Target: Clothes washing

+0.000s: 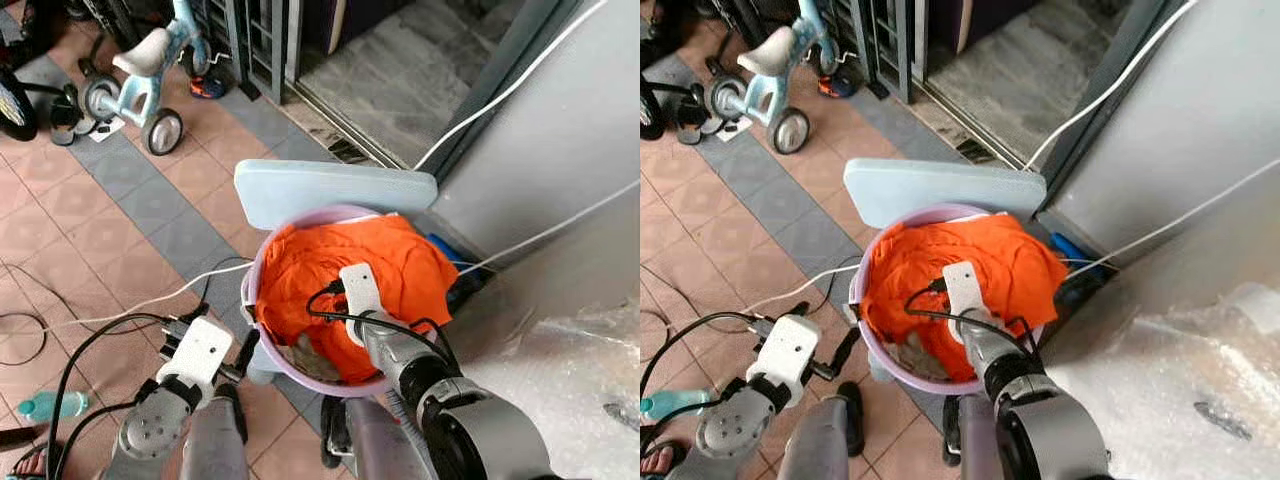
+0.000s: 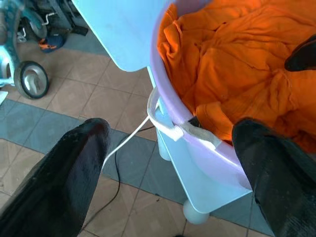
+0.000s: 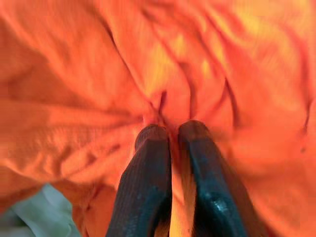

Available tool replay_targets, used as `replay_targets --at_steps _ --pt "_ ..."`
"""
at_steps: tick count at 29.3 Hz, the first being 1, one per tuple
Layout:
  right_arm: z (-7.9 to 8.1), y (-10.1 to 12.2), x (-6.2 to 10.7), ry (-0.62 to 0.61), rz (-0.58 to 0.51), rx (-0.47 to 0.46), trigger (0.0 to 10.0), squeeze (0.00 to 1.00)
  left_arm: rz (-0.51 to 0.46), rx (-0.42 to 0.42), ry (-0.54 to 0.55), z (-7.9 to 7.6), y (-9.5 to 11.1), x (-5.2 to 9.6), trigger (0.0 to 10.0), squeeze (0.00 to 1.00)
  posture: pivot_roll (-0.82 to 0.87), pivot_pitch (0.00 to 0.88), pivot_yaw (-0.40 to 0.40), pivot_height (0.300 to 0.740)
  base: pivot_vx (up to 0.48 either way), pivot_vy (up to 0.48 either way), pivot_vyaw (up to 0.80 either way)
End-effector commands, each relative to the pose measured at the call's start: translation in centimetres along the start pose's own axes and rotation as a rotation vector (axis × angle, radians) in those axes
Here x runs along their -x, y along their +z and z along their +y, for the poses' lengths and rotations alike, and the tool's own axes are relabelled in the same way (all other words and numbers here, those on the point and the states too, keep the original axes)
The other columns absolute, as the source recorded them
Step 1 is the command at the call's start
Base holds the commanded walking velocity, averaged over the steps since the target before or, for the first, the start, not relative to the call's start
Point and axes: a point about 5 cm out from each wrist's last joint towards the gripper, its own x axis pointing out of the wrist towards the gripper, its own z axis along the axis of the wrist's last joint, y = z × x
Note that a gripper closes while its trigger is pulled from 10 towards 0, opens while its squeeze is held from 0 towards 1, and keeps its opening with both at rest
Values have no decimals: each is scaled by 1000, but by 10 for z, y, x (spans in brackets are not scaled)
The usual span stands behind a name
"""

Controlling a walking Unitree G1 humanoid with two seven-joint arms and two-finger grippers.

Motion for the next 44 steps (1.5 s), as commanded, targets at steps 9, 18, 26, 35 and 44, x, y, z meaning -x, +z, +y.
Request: replay_targets --at_steps 9,18,26,35,44 --pt "-38 40 19 91 -245 -44 0 0 -5 28 42 11 -7 -19 10000 0 32 0 -59 740 0 0 0" --pt "-81 9 28 -82 -164 167 10000 1000 -32 92 125 15 3 -30 10000 0 49 0 -57 740 0 0 0" --pt "-82 -27 33 -63 -29 338 10000 1000 -43 84 46 -2 10 -29 10000 0 53 0 -39 740 0 0 0" --pt "-111 -43 38 -105 97 438 10000 1000 -28 81 -6 -12 12 -24 10000 0 54 0 -44 740 0 0 0" --pt "-93 -52 36 -65 108 251 10000 1000 -45 87 -11 -17 26 -7 10000 0 48 116 -36 740 0 0 0"
